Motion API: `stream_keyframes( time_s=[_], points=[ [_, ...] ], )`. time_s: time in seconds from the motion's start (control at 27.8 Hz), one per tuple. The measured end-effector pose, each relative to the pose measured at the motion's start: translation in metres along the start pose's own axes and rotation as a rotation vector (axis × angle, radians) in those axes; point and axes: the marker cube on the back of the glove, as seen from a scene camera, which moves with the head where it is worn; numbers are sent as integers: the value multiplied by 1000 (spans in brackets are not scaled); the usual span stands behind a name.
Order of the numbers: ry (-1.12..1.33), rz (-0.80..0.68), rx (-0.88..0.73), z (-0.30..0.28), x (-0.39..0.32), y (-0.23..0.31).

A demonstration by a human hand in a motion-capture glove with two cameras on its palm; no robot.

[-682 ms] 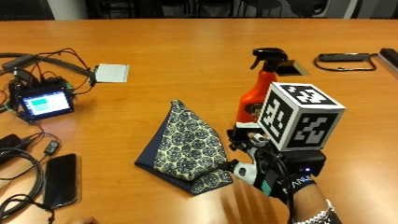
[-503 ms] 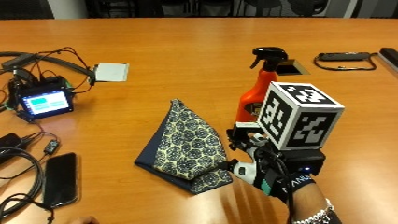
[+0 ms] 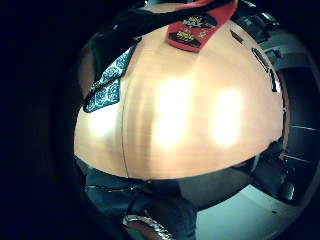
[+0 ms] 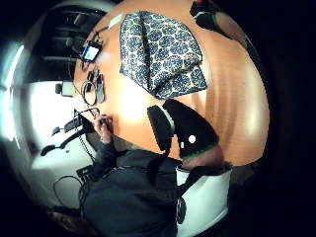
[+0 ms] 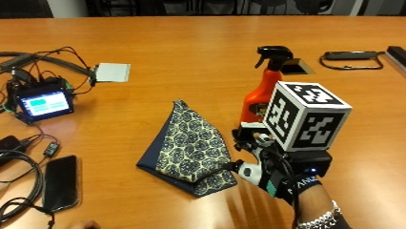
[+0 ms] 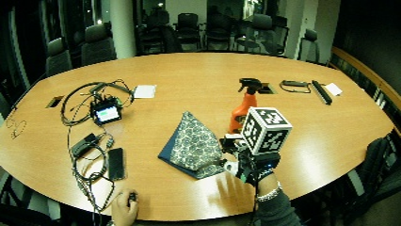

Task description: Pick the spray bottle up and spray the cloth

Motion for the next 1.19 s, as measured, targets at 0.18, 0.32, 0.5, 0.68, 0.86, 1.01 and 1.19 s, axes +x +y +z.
stream_keyframes(
  time_s=[0.18, 0.32, 0.5, 0.68, 0.86, 1.01, 1.19],
  points=[
    [-2, 2, 6, 0, 1, -3],
    [-10, 6, 18, -1, 3, -8],
    [-38, 22, 36, -4, 9, -13],
    [-59, 59, 76, -8, 18, -19],
    [-109, 119, 175, -21, 31, -29],
    [-179, 172, 271, -32, 42, -44],
    [-223, 227, 346, -41, 56, -67]
  ],
)
